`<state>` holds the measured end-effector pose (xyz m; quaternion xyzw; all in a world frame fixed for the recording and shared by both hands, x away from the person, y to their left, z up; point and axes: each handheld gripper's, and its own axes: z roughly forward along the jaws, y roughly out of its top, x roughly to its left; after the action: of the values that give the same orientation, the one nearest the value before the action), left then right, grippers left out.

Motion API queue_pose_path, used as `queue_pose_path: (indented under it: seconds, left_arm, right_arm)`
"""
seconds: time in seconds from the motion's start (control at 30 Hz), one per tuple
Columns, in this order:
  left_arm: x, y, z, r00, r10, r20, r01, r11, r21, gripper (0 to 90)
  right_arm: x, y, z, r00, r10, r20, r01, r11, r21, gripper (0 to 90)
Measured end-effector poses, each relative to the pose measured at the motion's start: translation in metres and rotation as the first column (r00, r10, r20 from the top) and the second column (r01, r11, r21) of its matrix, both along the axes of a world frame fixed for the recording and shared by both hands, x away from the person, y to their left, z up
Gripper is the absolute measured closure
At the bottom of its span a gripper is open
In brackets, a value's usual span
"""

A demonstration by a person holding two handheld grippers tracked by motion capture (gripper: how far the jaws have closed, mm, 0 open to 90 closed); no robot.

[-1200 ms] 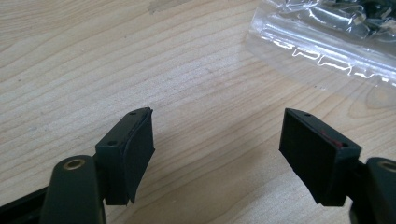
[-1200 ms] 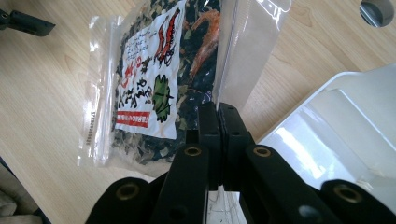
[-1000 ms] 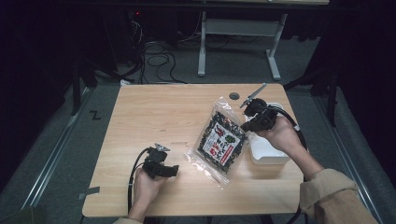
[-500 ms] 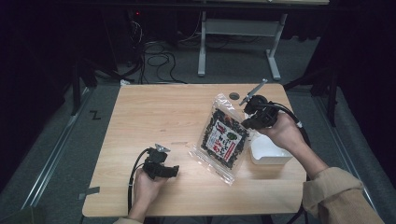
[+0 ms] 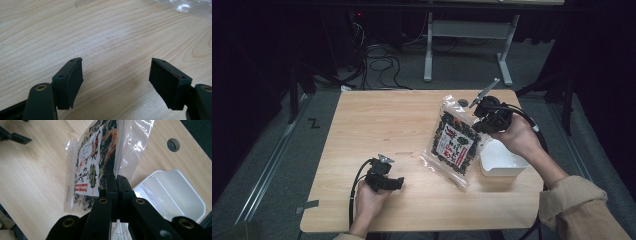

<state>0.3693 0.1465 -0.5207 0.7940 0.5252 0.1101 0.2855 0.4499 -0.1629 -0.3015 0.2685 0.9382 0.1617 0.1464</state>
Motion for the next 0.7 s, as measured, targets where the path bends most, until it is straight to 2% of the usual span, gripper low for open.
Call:
queue_pose_path:
  seconds: [0.5, 0.7]
  left_arm:
    - [0.000, 0.001, 0.000, 1.0000, 0.000, 0.001, 0.000, 1.0000, -0.005, 27.6]
    - [0.000, 0.000, 0.000, 1.0000, -0.002, 0.004, 0.002, 1.0000, -0.001, 27.6]
  right_arm:
    - [0.002, -0.004, 0.020, 0.9995, -0.016, 0.026, 0.016, 1.000, 0.001, 90.0]
    - [0.006, -0.015, 0.027, 0.9976, -0.054, 0.043, 0.053, 0.999, 0.009, 90.0]
